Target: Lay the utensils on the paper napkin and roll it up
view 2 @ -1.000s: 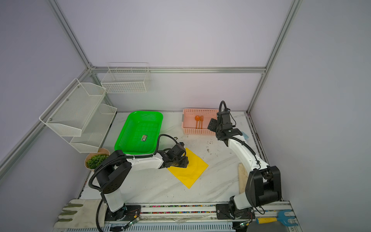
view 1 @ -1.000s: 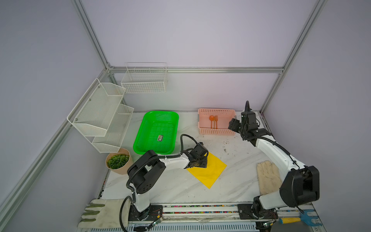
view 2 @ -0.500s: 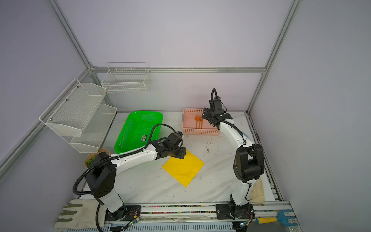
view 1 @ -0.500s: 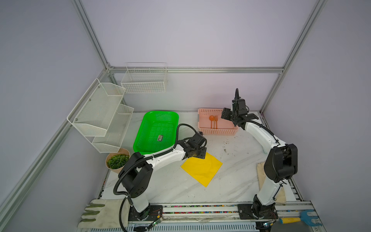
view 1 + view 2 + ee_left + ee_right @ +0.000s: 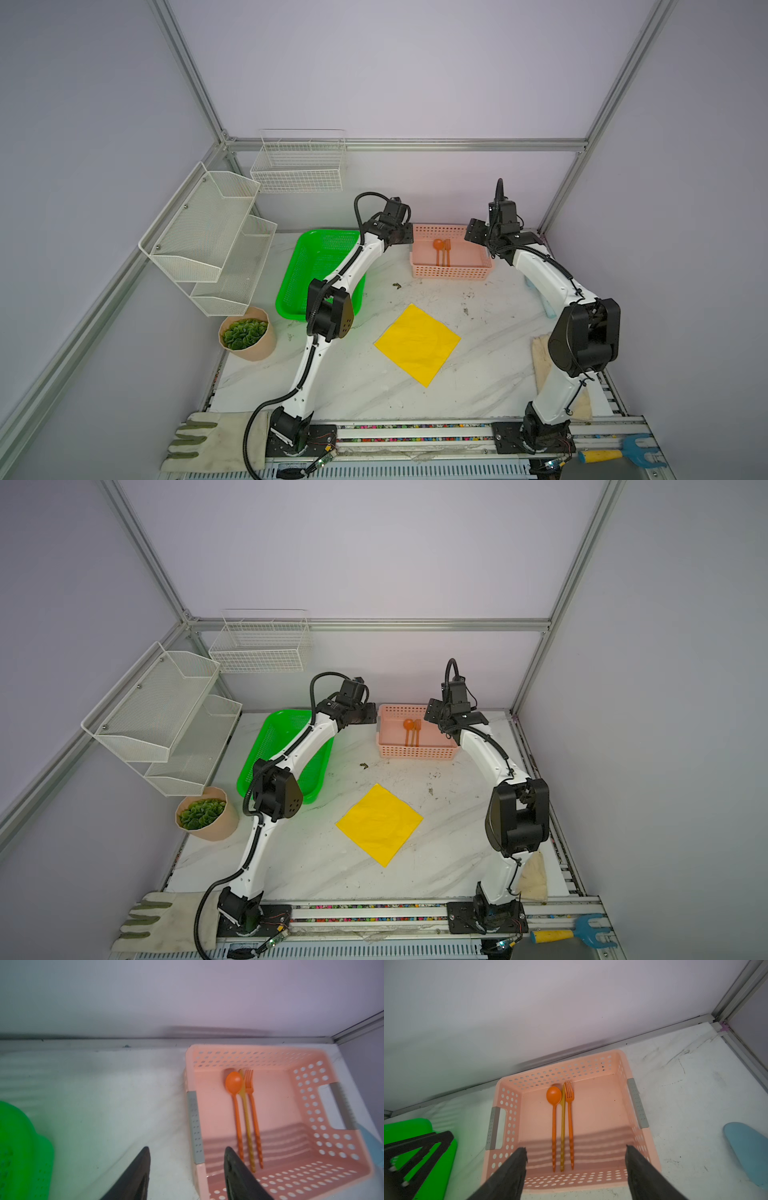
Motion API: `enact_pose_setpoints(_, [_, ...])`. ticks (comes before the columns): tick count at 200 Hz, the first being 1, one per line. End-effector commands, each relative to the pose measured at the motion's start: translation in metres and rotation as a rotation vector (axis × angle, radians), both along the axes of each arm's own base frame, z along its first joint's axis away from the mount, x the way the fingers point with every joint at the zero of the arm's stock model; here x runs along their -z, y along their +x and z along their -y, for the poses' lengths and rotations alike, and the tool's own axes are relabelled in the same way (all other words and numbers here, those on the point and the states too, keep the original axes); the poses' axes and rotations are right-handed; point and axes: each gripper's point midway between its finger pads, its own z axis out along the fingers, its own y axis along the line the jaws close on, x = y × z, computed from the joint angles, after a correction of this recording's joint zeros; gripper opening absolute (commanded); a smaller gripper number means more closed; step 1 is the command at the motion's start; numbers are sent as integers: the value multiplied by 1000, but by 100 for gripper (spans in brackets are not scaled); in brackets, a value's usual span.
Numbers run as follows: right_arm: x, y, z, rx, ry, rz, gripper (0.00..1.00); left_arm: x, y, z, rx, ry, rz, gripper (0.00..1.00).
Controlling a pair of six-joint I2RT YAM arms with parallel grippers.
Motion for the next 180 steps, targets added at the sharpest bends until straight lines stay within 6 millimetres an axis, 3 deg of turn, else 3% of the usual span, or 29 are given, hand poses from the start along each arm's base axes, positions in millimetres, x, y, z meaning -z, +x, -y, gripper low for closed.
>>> enact_pose_setpoints(1, [-7, -9, -2, -13, 22, 2, 76, -32, -8, 4, 38, -2, 39, 55])
enact_pose_setpoints(50, [6, -12, -4, -7, 47, -14, 76, -28, -13, 5, 21, -46, 28, 56])
enact_pose_setpoints(84, [18, -15, -2, -4, 43, -35, 76, -18, -14, 27, 85, -124, 5, 56])
enact_pose_setpoints(111, [9, -17, 0, 1, 37, -16, 76, 2, -15, 34, 87, -140, -34, 55])
enact_pose_setpoints(180, [-17, -29, 1, 2, 68, 35, 76, 23, -16, 48, 75, -135, -42, 50])
